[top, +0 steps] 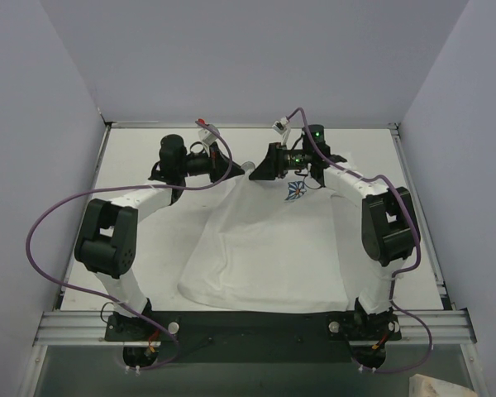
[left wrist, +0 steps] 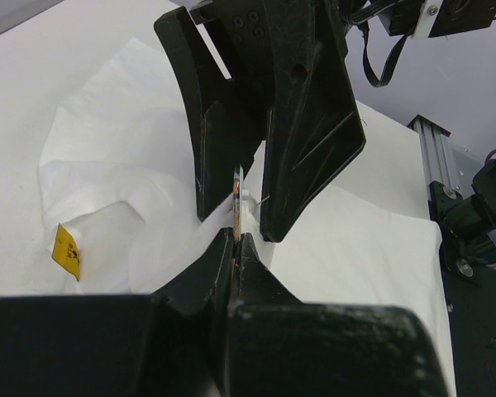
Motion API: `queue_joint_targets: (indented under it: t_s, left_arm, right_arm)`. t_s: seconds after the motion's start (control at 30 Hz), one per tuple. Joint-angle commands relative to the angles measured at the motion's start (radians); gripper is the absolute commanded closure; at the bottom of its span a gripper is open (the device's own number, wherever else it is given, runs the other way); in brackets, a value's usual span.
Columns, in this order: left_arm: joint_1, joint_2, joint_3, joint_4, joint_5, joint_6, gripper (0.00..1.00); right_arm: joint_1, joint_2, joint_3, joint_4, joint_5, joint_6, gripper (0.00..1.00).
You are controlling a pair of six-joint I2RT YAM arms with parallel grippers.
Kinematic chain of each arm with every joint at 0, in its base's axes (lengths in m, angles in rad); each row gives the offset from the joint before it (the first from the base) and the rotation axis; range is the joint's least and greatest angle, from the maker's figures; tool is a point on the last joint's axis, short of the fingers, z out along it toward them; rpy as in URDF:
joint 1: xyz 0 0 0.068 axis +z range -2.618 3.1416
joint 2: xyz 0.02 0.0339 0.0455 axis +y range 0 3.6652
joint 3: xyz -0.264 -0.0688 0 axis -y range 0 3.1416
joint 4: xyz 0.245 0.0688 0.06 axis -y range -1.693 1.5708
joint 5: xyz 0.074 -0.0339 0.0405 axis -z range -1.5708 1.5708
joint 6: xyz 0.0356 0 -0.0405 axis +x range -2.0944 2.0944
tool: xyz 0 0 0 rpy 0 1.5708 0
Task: Pin the brooch onto the clothing
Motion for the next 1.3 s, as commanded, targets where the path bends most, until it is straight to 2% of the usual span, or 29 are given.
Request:
queue_joint_targets:
  t_s: [0.0, 0.23, 0.3, 0.4, 0.57, 0.73, 0.87, 0.97, 1.1, 1.2, 1.27]
  left_arm:
    - [0.002, -0.038, 0.016, 0.069, 0.035, -0.008, 1.0]
    - [-0.003, -0.031, 0.019, 0.073, 0.041, -0.014, 1.0]
    - [-0.003, -0.03, 0.019, 0.077, 0.043, -0.019, 1.0]
    - [-0.003, -0.028, 0.021, 0.08, 0.044, -0.022, 1.0]
    - [-0.004, -0.027, 0.022, 0.083, 0.044, -0.025, 1.0]
    - [-0.003, -0.025, 0.027, 0.078, 0.044, -0.025, 1.0]
    - [-0.003, -0.022, 0.03, 0.078, 0.043, -0.028, 1.0]
    - [-0.003, -0.019, 0.031, 0.081, 0.047, -0.034, 1.0]
    - [-0.003, -0.019, 0.036, 0.083, 0.05, -0.039, 1.0]
    - [-0.004, -0.019, 0.034, 0.083, 0.05, -0.04, 1.0]
    - [-0.004, -0.018, 0.034, 0.083, 0.05, -0.04, 1.0]
  right_arm:
    - [-0.014, -0.011, 0.046, 0.061, 0.001, 0.008, 0.55]
    - [-0.033, -0.004, 0.036, 0.161, -0.013, 0.09, 0.5]
    - [-0.029, -0.002, 0.039, 0.165, -0.011, 0.093, 0.51]
    - [-0.023, 0.015, 0.052, 0.182, -0.028, 0.111, 0.58]
    - [-0.011, 0.021, 0.059, 0.165, -0.06, 0.093, 0.57]
    - [-0.016, -0.014, 0.03, 0.119, -0.06, 0.024, 0.38]
    - [-0.022, -0.03, 0.018, 0.098, -0.046, -0.005, 0.34]
    - [-0.017, -0.016, 0.033, 0.099, -0.05, 0.004, 0.36]
    - [-0.011, 0.013, 0.067, 0.104, -0.054, 0.024, 0.49]
    - [-0.006, 0.027, 0.082, 0.105, -0.054, 0.041, 0.57]
    - [-0.003, 0.035, 0.093, 0.11, -0.054, 0.05, 0.58]
